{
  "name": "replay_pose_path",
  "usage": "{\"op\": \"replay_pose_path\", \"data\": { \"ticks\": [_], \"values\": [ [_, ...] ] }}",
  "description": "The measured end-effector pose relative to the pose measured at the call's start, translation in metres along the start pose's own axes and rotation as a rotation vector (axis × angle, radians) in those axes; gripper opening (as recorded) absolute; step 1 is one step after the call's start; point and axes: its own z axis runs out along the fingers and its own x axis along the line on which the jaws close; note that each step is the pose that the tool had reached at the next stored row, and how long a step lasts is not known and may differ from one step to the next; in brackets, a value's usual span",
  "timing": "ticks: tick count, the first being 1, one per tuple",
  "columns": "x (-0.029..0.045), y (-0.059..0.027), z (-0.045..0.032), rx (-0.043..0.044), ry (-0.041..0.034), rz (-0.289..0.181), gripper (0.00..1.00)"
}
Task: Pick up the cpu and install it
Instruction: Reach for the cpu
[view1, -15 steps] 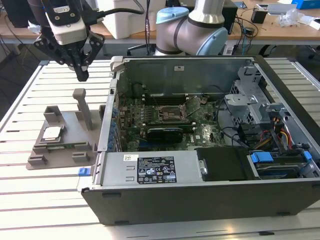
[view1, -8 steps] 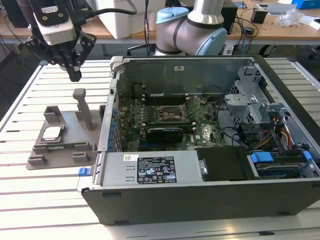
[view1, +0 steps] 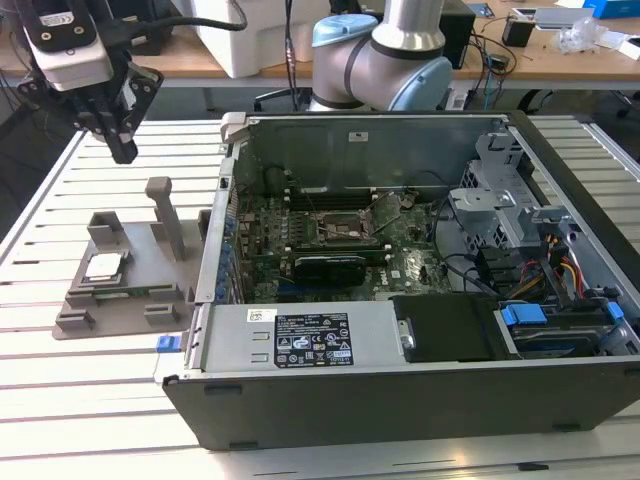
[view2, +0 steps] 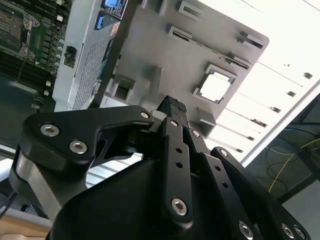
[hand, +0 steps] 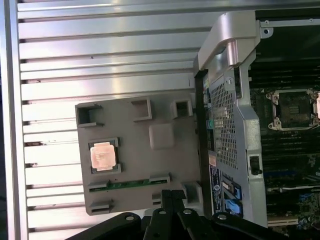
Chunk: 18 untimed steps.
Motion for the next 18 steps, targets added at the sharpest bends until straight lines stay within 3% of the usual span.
{"op": "replay_pose_path", "data": {
  "ticks": [10, 14, 18],
  "values": [
    [0.0256, -0.0019, -0.0007, 0.0001, 0.0001, 0.0, 0.11],
    [0.042, -0.0031, -0.0012, 0.0001, 0.0, 0.0, 0.11],
    [0.0522, -0.0039, -0.0015, 0.0001, 0.0001, 0.0, 0.11]
  ]
}}
